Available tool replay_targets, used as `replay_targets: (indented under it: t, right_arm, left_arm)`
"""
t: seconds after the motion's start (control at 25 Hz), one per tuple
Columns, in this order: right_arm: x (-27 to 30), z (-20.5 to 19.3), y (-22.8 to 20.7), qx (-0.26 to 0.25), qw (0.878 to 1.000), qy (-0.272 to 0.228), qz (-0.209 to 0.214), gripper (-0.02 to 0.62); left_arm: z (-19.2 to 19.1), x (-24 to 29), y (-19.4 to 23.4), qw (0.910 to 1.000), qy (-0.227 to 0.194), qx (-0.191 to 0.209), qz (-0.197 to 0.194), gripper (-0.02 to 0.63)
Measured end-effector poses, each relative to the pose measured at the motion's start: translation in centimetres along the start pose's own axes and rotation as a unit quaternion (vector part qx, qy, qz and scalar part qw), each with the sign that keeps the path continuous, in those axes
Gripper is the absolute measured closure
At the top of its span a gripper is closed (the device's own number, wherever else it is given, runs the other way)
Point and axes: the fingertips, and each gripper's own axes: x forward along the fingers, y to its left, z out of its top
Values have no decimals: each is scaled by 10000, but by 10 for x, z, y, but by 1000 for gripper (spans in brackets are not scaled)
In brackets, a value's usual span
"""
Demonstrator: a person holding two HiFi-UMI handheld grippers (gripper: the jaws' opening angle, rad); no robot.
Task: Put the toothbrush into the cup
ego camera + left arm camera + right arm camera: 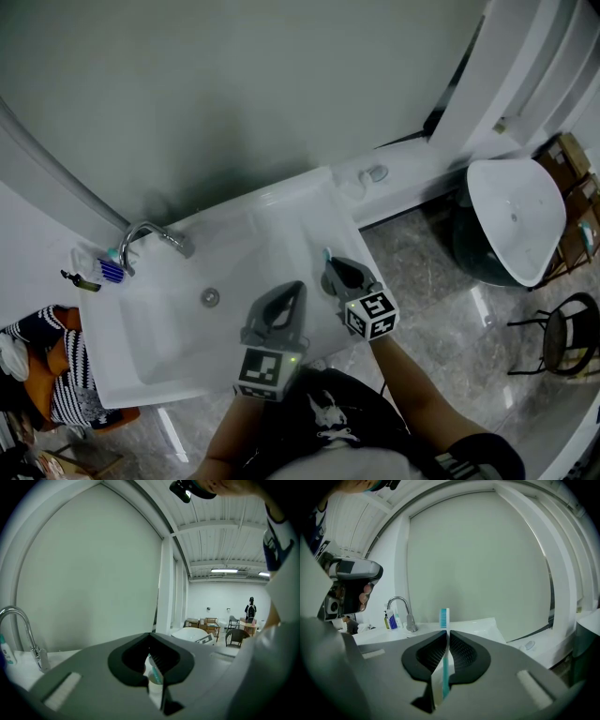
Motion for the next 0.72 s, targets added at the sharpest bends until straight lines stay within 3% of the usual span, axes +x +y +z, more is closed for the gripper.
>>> replay_targets:
  t: [0.72]
  right_arm:
    - [-5, -5, -12, 178, 9987, 405, -261, 569]
  left_arm:
    - [4, -3, -6, 10000, -20, 27, 5, 606]
